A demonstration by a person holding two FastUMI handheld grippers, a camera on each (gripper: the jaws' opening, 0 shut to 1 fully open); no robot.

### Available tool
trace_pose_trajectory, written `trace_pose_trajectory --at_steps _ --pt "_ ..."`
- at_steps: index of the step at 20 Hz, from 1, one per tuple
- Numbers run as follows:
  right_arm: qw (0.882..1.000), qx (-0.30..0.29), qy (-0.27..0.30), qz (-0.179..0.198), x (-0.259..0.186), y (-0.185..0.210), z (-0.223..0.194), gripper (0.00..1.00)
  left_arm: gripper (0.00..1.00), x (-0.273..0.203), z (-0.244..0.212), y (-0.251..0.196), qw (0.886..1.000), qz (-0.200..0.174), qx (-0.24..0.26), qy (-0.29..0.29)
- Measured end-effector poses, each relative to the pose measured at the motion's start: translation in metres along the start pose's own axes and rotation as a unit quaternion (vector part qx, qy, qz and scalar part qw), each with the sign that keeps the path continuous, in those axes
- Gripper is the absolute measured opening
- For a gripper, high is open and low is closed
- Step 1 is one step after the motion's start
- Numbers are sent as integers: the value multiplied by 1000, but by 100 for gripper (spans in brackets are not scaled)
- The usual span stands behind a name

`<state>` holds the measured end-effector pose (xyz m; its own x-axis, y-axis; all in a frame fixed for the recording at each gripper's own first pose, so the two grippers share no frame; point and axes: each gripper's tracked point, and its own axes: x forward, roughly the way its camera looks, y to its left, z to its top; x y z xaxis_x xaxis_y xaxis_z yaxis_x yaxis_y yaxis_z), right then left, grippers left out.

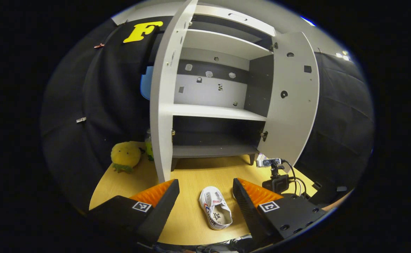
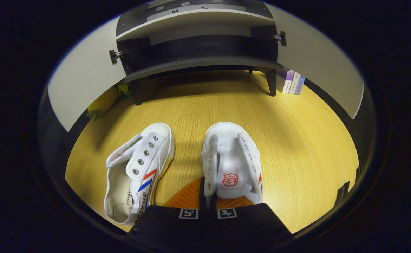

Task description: Grab one shoe with the right hand and put it into the shoe cabinet, grab the other shoe with the left hand and put it into the shoe cabinet; then close the right door with the right hand and the left door with the left hand.

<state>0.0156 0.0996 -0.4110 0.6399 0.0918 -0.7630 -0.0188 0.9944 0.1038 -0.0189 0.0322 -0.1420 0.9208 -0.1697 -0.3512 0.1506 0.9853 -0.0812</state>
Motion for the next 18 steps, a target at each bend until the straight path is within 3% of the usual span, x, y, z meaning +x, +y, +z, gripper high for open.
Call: trace_pose_trajectory --at_steps 2,10,18 --pt "1000 3 -10 -6 -4 -4 8 5 95 0 1 -8 1000 -10 21 -2" --pt "998 18 -55 -26 -38 -21 43 5 95 1 -3 -34 998 -59 25 7" --pt "985 -49 -162 -17 -120 -13 146 5 95 6 9 -27 998 -57 2 -14"
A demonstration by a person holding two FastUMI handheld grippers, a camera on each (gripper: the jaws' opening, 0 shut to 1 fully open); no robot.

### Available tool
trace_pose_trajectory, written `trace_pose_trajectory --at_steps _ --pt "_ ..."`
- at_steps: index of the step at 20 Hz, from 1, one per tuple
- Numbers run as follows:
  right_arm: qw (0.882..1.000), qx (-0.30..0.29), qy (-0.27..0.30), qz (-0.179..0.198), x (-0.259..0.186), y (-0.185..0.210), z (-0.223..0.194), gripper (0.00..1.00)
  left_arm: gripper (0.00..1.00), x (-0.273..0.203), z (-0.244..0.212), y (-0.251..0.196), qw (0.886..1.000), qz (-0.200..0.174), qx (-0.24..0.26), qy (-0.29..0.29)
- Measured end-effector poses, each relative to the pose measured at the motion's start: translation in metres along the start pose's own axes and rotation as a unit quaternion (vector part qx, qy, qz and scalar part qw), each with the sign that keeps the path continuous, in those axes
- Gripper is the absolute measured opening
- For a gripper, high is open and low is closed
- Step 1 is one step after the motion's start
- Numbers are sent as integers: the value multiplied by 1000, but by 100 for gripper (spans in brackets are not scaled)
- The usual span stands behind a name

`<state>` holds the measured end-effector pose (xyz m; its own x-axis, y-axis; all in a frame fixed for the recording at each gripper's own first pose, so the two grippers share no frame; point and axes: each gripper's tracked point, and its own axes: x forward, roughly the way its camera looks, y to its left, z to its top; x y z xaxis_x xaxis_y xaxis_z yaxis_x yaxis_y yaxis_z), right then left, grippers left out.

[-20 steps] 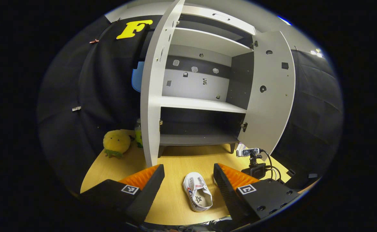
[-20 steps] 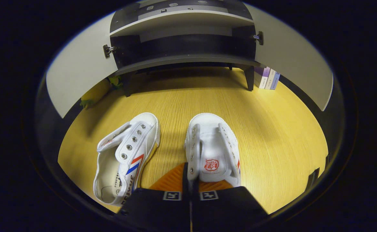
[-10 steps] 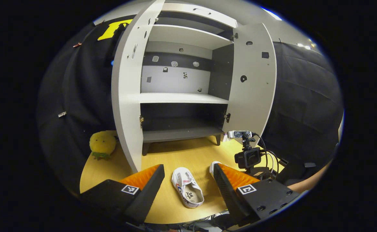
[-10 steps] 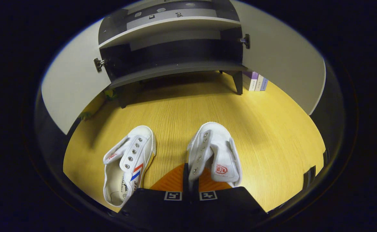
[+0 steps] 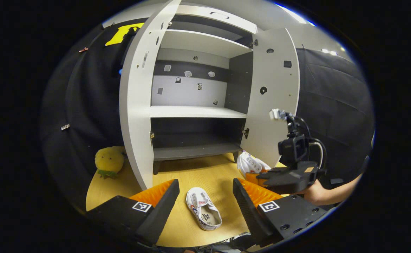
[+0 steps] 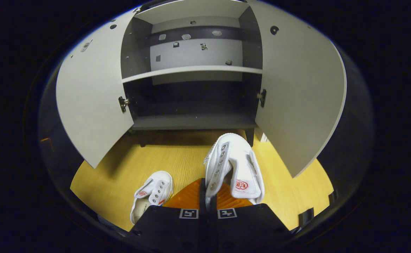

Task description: Grab one shoe with the right hand and put it into the shoe cabinet, grab the other shoe with the left hand and put it into the shoe cabinet; then close the right door with the right hand and the left door with the left hand.

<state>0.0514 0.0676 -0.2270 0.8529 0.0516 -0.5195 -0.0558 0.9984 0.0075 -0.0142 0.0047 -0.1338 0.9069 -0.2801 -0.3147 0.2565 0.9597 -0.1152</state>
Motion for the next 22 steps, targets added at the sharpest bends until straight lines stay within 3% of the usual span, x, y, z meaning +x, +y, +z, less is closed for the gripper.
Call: trace_pose_trajectory --at_steps 7,12,17,22 --pt "995 -44 -93 15 -20 18 140 5 95 0 17 10 1000 -1 4 -28" --pt "986 -72 -146 21 -9 28 227 5 95 -2 29 14 999 3 -3 -44" --pt "979 -94 -180 25 32 37 306 5 95 -2 40 29 998 38 0 -49" --pt "978 -106 -175 33 94 39 350 5 95 0 55 47 995 82 -26 -55"
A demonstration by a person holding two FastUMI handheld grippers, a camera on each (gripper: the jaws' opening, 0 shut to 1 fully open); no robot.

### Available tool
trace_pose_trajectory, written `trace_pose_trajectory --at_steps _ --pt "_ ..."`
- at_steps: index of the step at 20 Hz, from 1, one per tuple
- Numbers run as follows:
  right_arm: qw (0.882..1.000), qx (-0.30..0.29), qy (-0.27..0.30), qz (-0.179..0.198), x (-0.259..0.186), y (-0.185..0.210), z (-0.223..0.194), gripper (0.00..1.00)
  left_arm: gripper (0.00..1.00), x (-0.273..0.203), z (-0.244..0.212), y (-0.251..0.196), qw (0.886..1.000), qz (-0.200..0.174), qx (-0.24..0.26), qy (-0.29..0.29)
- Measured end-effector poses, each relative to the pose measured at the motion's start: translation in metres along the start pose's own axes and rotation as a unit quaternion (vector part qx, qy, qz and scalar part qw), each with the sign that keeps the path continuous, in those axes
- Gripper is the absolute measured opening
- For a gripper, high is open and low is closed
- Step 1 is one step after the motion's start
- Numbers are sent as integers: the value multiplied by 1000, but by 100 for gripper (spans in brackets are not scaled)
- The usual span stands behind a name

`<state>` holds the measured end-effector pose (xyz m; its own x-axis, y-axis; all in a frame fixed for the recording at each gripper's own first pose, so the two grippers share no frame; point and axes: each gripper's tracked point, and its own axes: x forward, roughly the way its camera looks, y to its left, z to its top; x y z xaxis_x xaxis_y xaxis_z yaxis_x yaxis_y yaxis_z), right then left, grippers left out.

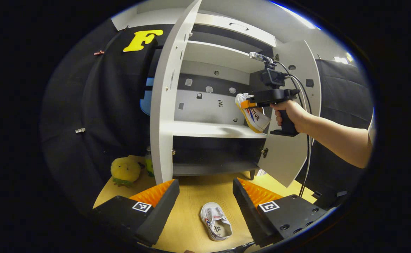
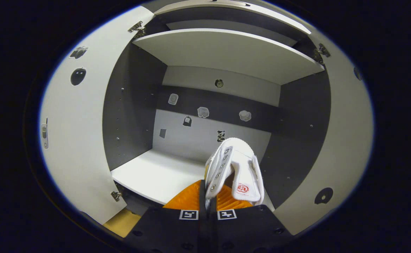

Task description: Grab one shoe with the right hand and put it into the shoe cabinet, grab the other shoe with the left hand and put it into the shoe cabinet; then close the right door with the right hand and the left door with the left hand.

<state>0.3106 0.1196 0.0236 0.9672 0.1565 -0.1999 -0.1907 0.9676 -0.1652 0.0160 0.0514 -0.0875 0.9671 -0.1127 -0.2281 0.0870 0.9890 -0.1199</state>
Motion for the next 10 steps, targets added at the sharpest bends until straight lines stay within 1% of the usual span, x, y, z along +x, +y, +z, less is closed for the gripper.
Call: trace_pose_trajectory --at_steps 1,3,4,6,10 --pt "1000 4 5 7 15 -1 2 5 95 3 4 1 1000 7 -1 -2" --pt "1000 -16 18 13 46 -9 -1 5 95 6 9 6 1000 25 3 2" --pt "999 -34 22 6 63 -16 -1 5 95 5 13 8 999 35 3 6" --pt "997 -65 35 -7 92 -32 -6 5 95 4 21 8 999 42 -5 4" --pt "994 -66 87 -1 136 -45 -37 5 95 4 28 8 998 60 -18 2"
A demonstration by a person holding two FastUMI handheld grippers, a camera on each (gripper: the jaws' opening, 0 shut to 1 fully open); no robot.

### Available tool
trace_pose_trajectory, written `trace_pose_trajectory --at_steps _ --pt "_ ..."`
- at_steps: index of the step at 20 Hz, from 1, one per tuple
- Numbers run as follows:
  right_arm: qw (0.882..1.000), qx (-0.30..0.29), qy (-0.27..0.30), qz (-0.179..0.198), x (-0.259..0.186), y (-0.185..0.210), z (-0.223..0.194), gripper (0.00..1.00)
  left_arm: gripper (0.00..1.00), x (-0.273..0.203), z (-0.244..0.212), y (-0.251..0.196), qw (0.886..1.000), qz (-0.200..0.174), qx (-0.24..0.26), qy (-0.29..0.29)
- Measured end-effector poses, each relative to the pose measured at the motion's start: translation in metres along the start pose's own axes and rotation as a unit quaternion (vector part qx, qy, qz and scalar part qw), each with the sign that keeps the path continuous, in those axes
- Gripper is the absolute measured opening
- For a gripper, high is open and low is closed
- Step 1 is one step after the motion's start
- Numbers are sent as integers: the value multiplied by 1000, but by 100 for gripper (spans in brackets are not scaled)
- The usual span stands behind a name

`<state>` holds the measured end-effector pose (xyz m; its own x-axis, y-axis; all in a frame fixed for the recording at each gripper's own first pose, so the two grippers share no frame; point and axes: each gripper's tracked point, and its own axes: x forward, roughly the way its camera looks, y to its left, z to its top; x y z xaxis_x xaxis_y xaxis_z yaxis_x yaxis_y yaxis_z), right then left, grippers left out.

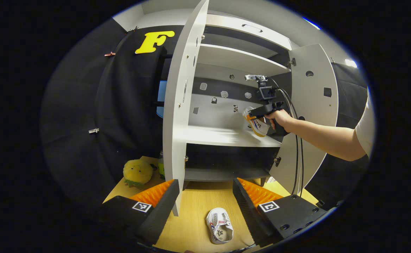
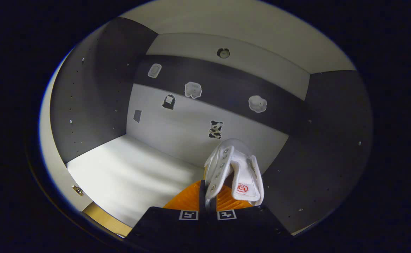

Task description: Grab one shoe with the right hand and put it into the shoe cabinet, grab the other shoe with the left hand and put it into the shoe cabinet; then close the right door with the right hand and the left door with the left hand.

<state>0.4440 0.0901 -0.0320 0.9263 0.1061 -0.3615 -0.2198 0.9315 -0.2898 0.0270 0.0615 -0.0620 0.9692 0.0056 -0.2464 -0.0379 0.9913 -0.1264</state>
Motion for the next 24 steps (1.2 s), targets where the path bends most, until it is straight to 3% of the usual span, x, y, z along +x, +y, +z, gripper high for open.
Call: trace_pose_trajectory --at_steps 4,8,10,11,12,14,16,17,24 --pt "999 -10 41 14 28 7 -30 5 95 4 -7 3 999 30 -8 8" --pt "995 45 74 45 31 28 -35 5 95 1 -5 1 999 39 -23 2" --pt "993 51 93 41 29 28 -41 11 95 -1 -3 -1 999 42 -15 -3" --pt "994 51 94 38 26 28 -40 24 95 -2 -2 -1 999 43 -10 -5" --pt "994 45 90 28 23 24 -37 24 95 -5 -1 -2 999 42 -7 -8" --pt "994 54 83 44 6 32 -28 46 95 -9 -1 -3 999 38 -6 -11" --pt "994 60 73 56 -21 37 -21 72 95 -10 -4 -8 1000 27 -9 -10" --pt "995 55 59 49 -34 34 -17 98 95 -11 -7 -8 1000 24 -7 -8" --pt "996 85 -37 12 -144 24 -15 98 95 -10 -41 -10 1000 -12 15 4"
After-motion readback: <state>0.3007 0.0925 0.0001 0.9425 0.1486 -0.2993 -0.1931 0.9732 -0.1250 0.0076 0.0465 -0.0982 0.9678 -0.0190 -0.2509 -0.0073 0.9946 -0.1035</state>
